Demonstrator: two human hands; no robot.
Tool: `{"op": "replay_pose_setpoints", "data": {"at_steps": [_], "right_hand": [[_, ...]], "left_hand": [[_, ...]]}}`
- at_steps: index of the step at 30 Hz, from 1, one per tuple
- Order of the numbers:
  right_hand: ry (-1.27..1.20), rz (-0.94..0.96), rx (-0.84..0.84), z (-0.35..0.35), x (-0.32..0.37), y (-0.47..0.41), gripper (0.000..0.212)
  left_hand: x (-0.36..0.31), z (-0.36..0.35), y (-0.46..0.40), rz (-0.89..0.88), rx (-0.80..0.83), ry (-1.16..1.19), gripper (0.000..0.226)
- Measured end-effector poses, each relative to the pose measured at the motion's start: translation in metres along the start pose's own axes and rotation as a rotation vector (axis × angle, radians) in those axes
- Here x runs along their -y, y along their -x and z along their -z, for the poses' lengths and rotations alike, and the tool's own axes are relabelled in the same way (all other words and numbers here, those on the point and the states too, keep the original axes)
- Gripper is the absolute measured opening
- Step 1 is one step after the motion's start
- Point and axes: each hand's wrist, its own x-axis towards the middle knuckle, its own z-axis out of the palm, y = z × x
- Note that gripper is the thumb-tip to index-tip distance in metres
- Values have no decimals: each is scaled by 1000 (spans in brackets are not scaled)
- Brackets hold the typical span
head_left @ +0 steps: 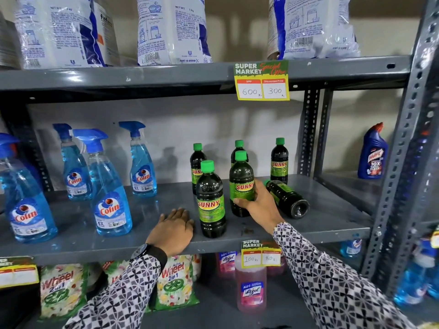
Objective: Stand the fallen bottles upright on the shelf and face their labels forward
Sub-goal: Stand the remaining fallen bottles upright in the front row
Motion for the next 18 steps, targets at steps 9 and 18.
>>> {"op": "replay_pose_setpoints", "data": {"at_steps": [9, 18], "right_hand": [[-67, -37, 82, 20, 0, 25, 66], [-107, 11, 83, 26, 3, 53, 65]], "left_hand": [[-4, 5, 4, 17, 7, 49, 59], [-6, 8, 6, 24, 26, 57, 60]]}}
